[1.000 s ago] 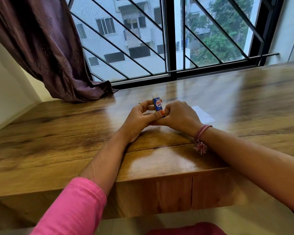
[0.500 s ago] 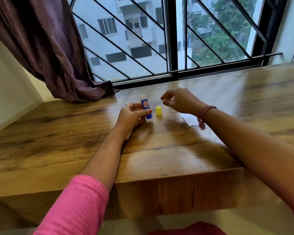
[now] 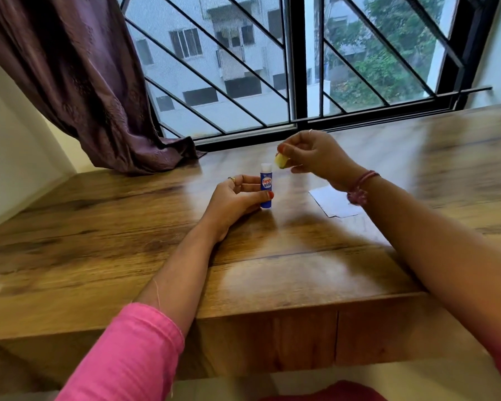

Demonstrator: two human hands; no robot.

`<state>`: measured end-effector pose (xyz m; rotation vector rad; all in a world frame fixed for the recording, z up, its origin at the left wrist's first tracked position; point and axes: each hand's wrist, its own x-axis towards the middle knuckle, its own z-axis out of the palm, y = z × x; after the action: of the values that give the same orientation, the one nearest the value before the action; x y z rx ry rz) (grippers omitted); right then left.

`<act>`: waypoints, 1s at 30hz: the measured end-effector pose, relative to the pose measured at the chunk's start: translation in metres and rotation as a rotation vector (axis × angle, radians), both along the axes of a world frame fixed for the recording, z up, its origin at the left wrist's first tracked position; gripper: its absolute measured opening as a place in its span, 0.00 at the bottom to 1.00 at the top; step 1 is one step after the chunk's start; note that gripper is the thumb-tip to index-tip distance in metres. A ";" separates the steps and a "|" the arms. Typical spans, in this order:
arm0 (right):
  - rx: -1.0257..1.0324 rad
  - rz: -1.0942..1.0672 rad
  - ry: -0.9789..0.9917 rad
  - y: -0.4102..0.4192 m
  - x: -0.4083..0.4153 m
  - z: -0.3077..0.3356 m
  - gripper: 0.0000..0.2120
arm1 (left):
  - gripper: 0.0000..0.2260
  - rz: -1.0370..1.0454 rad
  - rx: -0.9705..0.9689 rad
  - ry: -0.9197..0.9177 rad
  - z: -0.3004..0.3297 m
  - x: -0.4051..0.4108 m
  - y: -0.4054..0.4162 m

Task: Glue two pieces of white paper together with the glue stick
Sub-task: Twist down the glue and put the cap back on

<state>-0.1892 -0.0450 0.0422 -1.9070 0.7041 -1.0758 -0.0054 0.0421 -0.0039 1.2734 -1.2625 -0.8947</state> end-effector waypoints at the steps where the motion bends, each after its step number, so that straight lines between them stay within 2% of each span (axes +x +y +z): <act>1: 0.056 0.043 -0.064 0.003 -0.004 0.003 0.07 | 0.17 -0.007 -0.002 -0.004 0.001 -0.001 0.001; 5: 0.005 0.086 -0.052 0.012 -0.004 0.004 0.05 | 0.16 -0.058 -0.008 -0.018 0.003 -0.006 0.005; 11: -0.192 0.078 -0.016 0.017 -0.003 0.004 0.09 | 0.15 -0.064 -0.020 0.007 0.004 -0.006 0.009; 14: -0.264 0.128 0.114 0.022 -0.005 0.003 0.20 | 0.18 -0.073 -0.041 0.060 0.005 -0.005 0.011; 18: -0.433 0.144 0.339 0.024 -0.004 -0.004 0.46 | 0.20 -0.077 -0.085 0.106 0.007 -0.005 0.014; 20: -0.494 0.153 0.348 0.023 -0.001 -0.009 0.51 | 0.20 -0.074 -0.104 0.122 0.007 -0.007 0.015; 25: -0.595 0.125 0.299 0.022 0.003 -0.015 0.53 | 0.19 -0.091 -0.134 0.171 0.010 -0.010 0.016; 30: -0.631 0.062 0.266 0.024 0.006 -0.020 0.49 | 0.20 -0.099 -0.135 0.144 0.011 -0.012 0.018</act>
<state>-0.1836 -0.0205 0.0225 -2.6287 0.4693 -1.0975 -0.0170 0.0599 0.0067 1.0303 -1.2581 -0.9377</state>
